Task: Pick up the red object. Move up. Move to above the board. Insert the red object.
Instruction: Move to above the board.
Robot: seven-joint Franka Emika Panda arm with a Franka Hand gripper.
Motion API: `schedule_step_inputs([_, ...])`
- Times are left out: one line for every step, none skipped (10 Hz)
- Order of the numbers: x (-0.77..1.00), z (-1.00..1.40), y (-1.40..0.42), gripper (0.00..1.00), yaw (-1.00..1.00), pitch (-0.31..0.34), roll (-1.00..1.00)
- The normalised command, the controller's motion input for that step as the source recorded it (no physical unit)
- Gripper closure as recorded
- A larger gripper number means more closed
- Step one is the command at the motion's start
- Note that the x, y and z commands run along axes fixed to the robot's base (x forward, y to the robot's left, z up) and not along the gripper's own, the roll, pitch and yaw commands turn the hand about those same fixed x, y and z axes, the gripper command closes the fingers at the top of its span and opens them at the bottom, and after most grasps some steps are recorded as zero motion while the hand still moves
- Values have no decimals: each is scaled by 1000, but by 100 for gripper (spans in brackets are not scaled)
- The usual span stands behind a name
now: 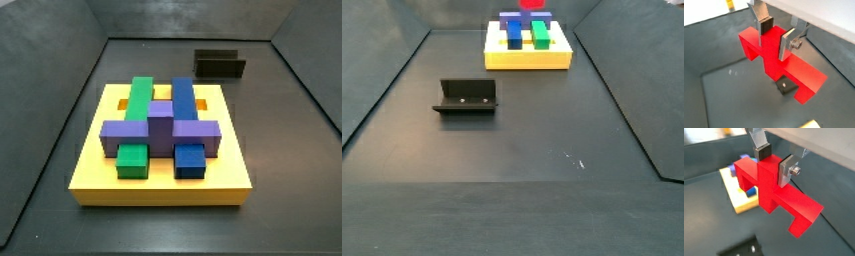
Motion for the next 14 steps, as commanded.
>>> schedule_step_inputs([-238,136,-1400,100,1000,11,51])
schedule_step_inputs([-242,139,-1400,100,1000,13,53])
schedule_step_inputs([-241,137,-1400,100,1000,15,53])
schedule_step_inputs([-238,144,-1400,100,1000,19,56])
schedule_step_inputs([-236,149,-1400,100,1000,21,55])
schedule_step_inputs([-115,108,-823,100,1000,28,64])
schedule_step_inputs([-64,85,-589,100,1000,33,65])
schedule_step_inputs([-9,44,-299,100,1000,46,72])
schedule_step_inputs([13,32,-194,100,1000,53,79])
schedule_step_inputs([28,25,-128,100,1000,62,89])
schedule_step_inputs([38,21,-90,100,1000,73,102])
schedule_step_inputs([46,19,-61,100,1000,91,127])
schedule_step_inputs([49,19,-50,100,1000,112,156])
schedule_step_inputs([55,22,-42,100,795,128,175])
